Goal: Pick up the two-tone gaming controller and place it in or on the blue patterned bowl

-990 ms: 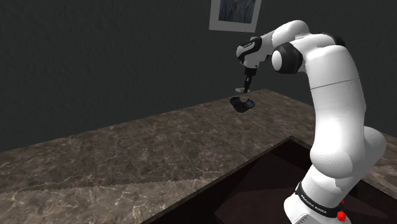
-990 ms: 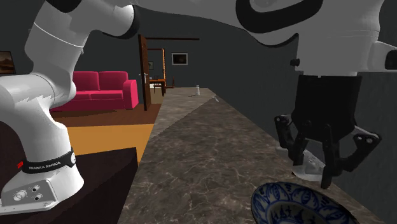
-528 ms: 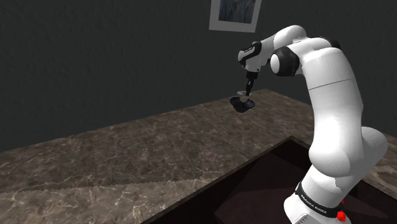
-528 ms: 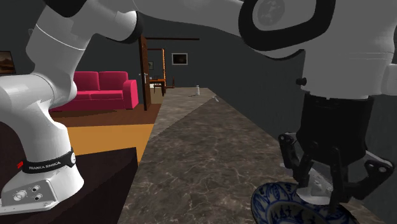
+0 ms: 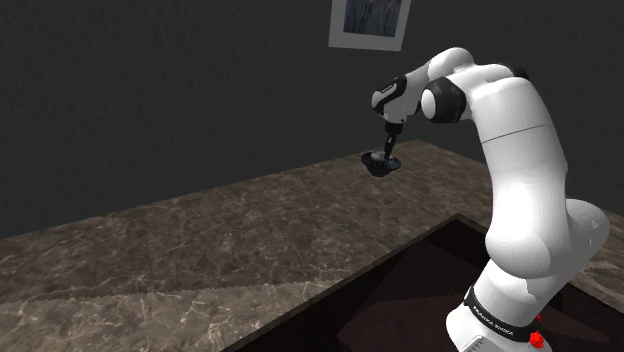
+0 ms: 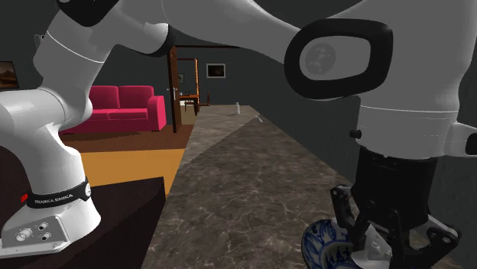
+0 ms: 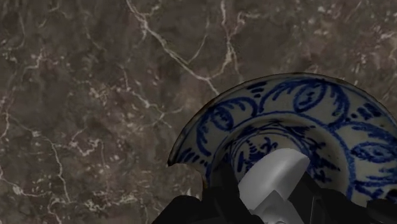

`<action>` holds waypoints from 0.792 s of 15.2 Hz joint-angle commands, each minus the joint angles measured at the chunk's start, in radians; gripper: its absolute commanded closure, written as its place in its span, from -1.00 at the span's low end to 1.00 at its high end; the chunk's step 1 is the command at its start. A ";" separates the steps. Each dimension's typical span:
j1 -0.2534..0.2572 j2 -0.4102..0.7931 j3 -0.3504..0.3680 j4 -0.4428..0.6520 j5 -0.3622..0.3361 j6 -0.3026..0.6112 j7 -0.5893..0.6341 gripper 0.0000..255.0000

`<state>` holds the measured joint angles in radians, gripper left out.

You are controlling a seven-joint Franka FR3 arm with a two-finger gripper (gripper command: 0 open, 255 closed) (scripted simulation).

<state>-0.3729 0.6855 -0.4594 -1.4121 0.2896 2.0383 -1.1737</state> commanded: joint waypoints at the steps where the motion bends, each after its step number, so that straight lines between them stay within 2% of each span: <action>1: -0.002 0.005 0.001 -0.005 0.002 0.010 -0.003 1.00; 8: -0.002 0.005 0.001 -0.005 0.002 0.010 -0.003 1.00; 9: -0.002 0.005 0.001 -0.005 0.003 0.010 -0.003 -1.00; 12: -0.002 0.005 0.001 -0.005 0.003 0.010 -0.003 -1.00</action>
<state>-0.3746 0.6904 -0.4580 -1.4169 0.2921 2.0483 -1.1765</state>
